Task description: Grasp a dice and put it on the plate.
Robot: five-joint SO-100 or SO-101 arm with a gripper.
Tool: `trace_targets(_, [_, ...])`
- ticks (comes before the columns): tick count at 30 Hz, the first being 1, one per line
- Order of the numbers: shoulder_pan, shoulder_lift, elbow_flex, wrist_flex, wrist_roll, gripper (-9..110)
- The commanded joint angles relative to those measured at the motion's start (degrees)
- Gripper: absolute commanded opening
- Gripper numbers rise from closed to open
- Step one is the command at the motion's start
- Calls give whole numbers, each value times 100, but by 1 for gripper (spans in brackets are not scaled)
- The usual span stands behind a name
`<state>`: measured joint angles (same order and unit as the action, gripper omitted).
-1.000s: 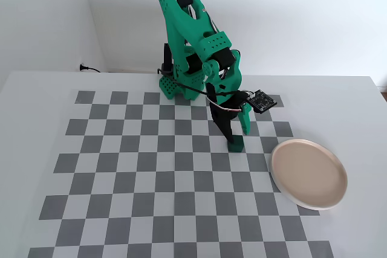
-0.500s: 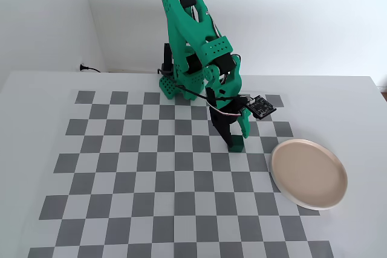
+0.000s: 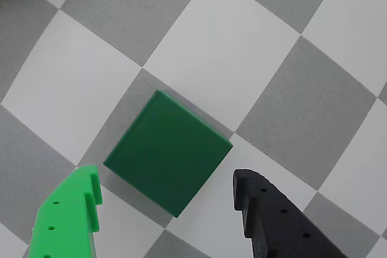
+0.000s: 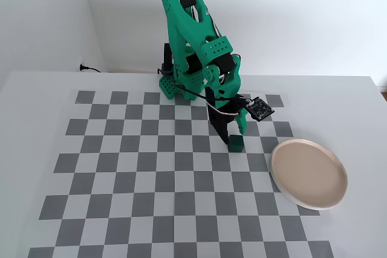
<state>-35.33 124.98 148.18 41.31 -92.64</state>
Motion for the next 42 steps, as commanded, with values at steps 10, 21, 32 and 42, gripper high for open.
trace_targets(10, [44,-325,-606,-360,-105,21])
trace_targets(21, [70,-712,-606,-668,-105,23])
trace_targets(32, [18,-1257,-615,-1099,-97,23])
trace_targets(42, [-26,-1600,-615,-1274,-123,23])
